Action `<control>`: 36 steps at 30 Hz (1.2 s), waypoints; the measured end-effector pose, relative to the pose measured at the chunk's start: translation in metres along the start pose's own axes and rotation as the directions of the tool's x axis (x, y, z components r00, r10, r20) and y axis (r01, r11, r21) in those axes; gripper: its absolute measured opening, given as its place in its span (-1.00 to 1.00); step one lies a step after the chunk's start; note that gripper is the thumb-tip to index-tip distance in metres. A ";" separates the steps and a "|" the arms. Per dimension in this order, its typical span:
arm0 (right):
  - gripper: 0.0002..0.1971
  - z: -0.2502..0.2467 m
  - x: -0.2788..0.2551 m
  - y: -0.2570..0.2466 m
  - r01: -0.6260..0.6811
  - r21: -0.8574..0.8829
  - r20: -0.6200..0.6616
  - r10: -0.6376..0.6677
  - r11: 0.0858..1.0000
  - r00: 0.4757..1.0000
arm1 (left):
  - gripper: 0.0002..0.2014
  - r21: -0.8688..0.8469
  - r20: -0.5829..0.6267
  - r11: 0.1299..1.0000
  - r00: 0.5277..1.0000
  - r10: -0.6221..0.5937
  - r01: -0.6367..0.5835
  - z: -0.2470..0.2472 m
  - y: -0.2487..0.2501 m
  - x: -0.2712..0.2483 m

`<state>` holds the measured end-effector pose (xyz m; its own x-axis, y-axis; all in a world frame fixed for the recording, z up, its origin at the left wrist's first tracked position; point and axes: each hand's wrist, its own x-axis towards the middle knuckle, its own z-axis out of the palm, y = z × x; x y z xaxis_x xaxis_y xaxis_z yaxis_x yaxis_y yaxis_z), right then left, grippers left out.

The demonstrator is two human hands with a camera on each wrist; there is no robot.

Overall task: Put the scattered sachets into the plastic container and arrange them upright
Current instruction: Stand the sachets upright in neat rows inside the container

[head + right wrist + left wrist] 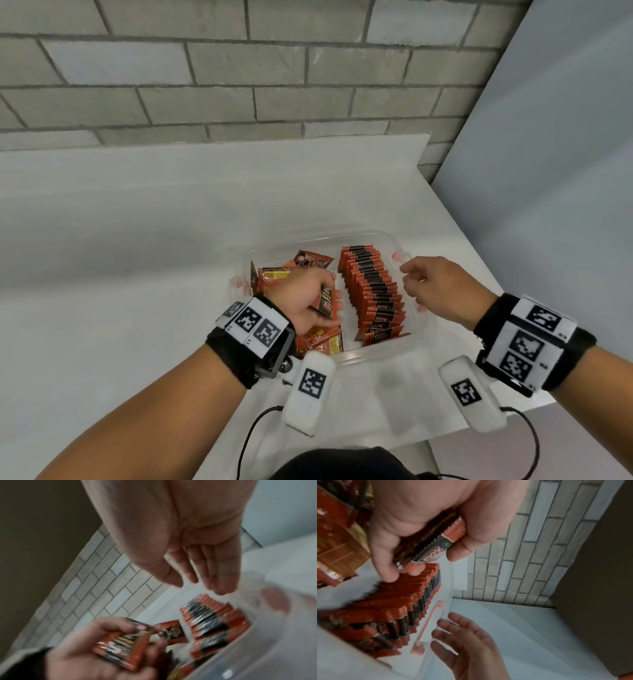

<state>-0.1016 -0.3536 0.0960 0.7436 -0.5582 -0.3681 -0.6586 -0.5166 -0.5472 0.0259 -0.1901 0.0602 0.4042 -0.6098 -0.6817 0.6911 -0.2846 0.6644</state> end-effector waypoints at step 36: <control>-0.79 0.025 -0.011 -0.015 -0.251 0.385 0.129 0.217 0.888 0.967 | -0.71 0.017 0.004 0.996 0.996 -0.092 0.092 0.031 -0.016 0.026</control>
<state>-0.0971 -0.3237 0.0896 0.5911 -0.5684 -0.5722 -0.7273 -0.0690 -0.6828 0.0071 -0.2243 0.0413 0.3364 -0.5837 -0.7390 0.7151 -0.3523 0.6038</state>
